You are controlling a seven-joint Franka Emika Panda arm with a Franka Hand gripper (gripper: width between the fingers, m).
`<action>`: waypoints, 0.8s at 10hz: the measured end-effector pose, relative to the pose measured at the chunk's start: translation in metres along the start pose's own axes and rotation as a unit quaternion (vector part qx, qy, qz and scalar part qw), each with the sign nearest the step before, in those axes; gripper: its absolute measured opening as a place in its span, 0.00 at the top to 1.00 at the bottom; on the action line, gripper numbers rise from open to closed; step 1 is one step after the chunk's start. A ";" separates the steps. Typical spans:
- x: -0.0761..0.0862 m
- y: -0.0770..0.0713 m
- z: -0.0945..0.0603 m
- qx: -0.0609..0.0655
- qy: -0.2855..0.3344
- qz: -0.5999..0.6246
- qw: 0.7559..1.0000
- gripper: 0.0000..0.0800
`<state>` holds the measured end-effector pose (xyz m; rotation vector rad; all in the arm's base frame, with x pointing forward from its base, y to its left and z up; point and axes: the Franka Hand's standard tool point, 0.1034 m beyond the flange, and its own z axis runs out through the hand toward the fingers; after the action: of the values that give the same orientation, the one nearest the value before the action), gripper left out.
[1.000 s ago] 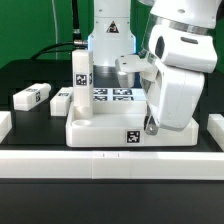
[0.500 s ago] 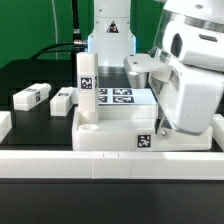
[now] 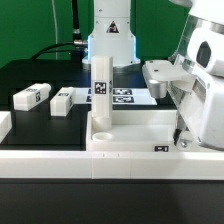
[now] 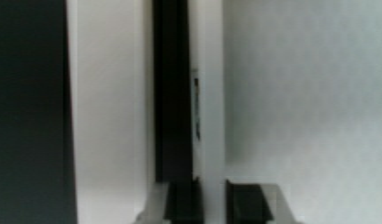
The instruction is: Assemble desk
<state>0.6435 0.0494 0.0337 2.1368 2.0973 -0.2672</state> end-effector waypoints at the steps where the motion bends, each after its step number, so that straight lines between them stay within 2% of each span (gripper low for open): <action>1: -0.005 0.002 -0.003 -0.002 -0.003 0.000 1.000 0.92; 2: -0.010 0.004 -0.008 -0.006 -0.007 -0.003 1.000 0.64; 3: -0.015 0.005 -0.014 -0.004 -0.009 -0.001 1.000 0.64; 4: -0.022 0.005 -0.021 -0.001 -0.011 0.002 1.000 0.39; 5: -0.031 0.006 -0.031 0.002 -0.015 0.003 1.000 0.26; 6: -0.041 0.009 -0.041 -0.002 -0.018 0.006 1.000 0.21; 8: -0.068 0.012 -0.054 -0.007 -0.028 0.022 0.999 0.19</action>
Offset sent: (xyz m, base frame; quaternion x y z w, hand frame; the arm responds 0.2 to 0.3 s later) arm 0.0039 -0.0176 0.0324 0.0222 -0.0294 -0.0309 0.9988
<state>0.6565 -0.0052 0.1014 2.1391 2.0136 -0.3014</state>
